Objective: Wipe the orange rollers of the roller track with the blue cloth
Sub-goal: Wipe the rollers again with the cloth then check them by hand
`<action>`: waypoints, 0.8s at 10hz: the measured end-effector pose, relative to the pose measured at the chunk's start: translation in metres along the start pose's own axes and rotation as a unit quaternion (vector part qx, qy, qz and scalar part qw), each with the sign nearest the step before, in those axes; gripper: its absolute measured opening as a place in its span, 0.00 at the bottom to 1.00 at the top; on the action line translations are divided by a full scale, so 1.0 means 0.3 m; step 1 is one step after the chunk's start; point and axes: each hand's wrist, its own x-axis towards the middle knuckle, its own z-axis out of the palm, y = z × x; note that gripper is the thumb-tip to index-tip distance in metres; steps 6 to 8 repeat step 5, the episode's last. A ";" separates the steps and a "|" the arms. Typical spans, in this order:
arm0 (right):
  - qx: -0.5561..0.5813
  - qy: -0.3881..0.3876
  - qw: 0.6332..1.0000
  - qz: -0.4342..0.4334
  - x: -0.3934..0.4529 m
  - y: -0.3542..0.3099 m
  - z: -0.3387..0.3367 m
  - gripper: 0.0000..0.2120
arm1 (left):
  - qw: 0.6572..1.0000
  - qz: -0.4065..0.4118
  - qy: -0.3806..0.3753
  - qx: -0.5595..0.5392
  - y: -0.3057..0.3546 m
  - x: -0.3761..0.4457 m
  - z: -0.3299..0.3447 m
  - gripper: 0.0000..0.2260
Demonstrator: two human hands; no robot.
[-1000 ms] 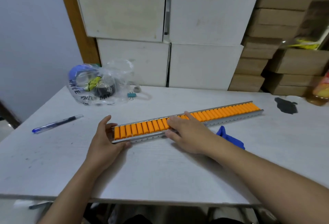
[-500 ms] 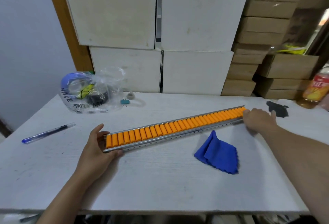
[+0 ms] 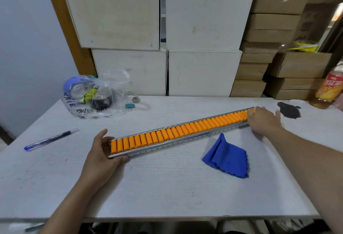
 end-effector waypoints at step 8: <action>0.179 -0.018 0.970 -0.162 -0.421 -0.012 -0.007 0.27 | 0.998 -0.017 0.015 0.055 0.029 -0.056 0.007 0.39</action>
